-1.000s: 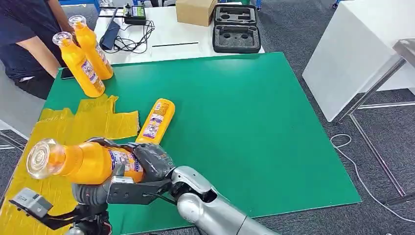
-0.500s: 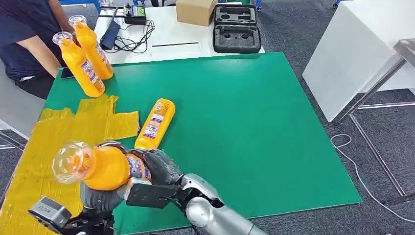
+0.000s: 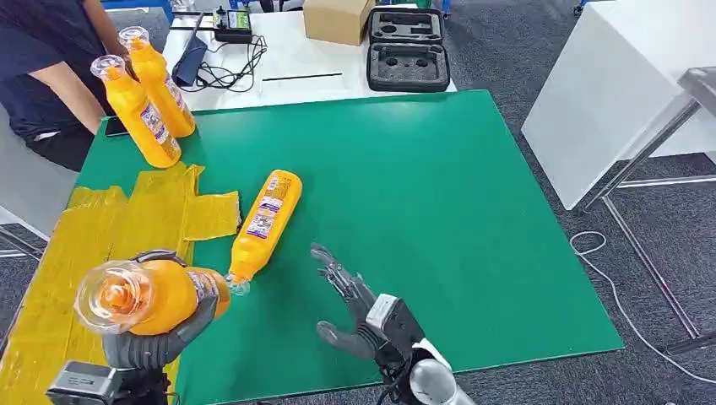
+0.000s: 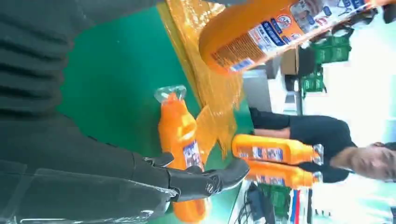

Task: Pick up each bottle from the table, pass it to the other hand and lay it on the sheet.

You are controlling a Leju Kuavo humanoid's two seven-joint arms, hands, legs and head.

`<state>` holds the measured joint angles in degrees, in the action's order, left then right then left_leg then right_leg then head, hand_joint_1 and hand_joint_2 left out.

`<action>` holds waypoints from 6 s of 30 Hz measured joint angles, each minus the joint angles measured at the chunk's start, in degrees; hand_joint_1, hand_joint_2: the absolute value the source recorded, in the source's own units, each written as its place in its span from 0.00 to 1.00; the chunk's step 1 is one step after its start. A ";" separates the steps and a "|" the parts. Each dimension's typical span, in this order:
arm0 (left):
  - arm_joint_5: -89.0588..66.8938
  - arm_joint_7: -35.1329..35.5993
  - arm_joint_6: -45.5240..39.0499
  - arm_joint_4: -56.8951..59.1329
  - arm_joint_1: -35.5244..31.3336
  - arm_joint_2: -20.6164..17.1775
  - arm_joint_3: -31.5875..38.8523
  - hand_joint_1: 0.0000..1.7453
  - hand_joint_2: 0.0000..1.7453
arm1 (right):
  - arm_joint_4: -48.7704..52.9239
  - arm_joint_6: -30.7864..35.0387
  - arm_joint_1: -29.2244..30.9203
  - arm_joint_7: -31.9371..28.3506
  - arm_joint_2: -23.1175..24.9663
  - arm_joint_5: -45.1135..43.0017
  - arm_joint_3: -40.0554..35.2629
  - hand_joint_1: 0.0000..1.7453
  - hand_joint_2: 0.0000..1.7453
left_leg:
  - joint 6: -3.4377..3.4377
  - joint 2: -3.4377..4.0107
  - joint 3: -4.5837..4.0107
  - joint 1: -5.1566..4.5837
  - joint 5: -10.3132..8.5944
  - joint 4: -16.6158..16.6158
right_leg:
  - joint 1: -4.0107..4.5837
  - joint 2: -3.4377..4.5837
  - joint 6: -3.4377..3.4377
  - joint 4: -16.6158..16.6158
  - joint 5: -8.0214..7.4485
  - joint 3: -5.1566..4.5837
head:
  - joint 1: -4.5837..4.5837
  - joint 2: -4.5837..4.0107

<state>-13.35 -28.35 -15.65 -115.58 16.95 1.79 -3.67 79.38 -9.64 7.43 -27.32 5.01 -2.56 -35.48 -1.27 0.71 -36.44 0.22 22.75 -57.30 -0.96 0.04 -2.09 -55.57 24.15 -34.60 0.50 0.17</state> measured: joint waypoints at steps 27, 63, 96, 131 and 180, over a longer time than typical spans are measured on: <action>-55.37 12.89 -24.04 22.70 -10.93 -7.54 11.35 1.00 1.00 | 11.19 -16.72 -9.36 -4.17 -0.16 -8.59 11.59 0.00 0.00 | 0.03 -0.01 0.07 0.02 -0.10 0.02 | 0.01 -0.02 0.07 -0.02 -0.01 0.07 | -0.02 0.00; -64.15 20.65 -24.13 52.98 -21.27 -9.33 9.68 1.00 1.00 | 4.92 -20.70 -0.90 -1.64 2.51 -11.15 11.96 0.00 0.00 | 0.01 0.01 0.00 0.02 -0.10 0.00 | -0.01 -0.02 0.05 -0.03 -0.01 0.05 | -0.02 0.00; -68.28 13.16 -24.15 57.68 -20.27 -10.45 15.41 0.00 0.00 | -3.95 -22.58 2.55 -2.38 3.85 -14.32 12.50 0.00 0.00 | 0.22 0.03 0.94 0.03 0.07 0.09 | 0.04 0.01 0.23 -0.07 0.15 0.93 | -0.02 0.00; -4.63 -10.60 -19.32 13.64 -8.21 -2.19 14.56 0.00 0.00 | -10.12 -6.45 12.00 0.13 3.56 4.11 12.77 0.00 0.00 | 0.08 0.00 0.43 0.02 -0.07 0.03 | 0.02 -0.04 0.22 -0.06 0.12 0.42 | -0.02 0.00; 10.71 -11.78 -11.10 14.01 -22.16 -10.80 -0.61 0.00 0.00 | -2.86 5.29 20.48 6.49 -17.38 30.10 15.76 0.00 0.00 | 0.00 -0.03 0.33 -0.04 -0.10 -0.02 | -0.03 -0.07 0.03 -0.06 -0.03 0.38 | 0.00 0.00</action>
<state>-2.64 -40.13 -26.75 -101.57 -5.21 -9.01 -4.28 76.52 -4.35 27.91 -20.83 -12.37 27.54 -19.71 -1.27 0.68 -36.11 0.18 22.65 -57.32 -0.99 -0.03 -2.05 -55.63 24.12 -34.22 0.50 0.17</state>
